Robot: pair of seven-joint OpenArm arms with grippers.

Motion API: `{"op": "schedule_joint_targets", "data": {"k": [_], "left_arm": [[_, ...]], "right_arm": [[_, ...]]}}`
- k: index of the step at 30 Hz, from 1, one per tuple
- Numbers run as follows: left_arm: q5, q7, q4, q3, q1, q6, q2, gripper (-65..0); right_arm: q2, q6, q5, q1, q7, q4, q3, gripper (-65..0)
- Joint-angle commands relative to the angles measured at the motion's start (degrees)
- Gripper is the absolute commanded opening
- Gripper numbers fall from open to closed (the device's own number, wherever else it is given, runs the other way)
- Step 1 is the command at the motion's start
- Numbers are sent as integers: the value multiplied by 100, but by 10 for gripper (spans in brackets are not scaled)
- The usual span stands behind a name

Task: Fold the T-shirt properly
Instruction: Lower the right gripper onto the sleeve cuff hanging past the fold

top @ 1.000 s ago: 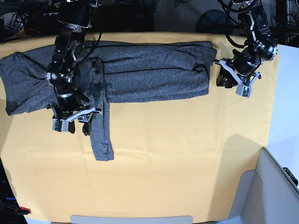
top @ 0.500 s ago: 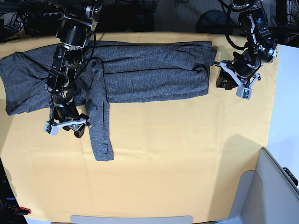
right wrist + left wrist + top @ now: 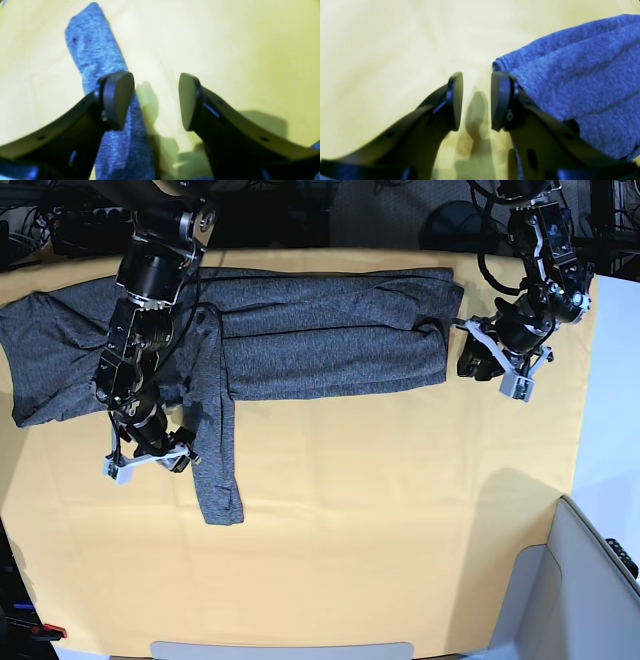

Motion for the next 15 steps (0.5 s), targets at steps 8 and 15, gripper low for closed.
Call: {"op": "schedule_joint_targets", "data": {"k": [8, 15], "left_arm": [[-80, -92, 85, -22, -63, -14, -73, -463], [-80, -92, 85, -22, -63, -14, -73, -463]], "right_arm": [[-15, 53, 53, 141, -2, -73, -627, -323], [-15, 53, 71, 132, -2, -170, -671, -323]]}}
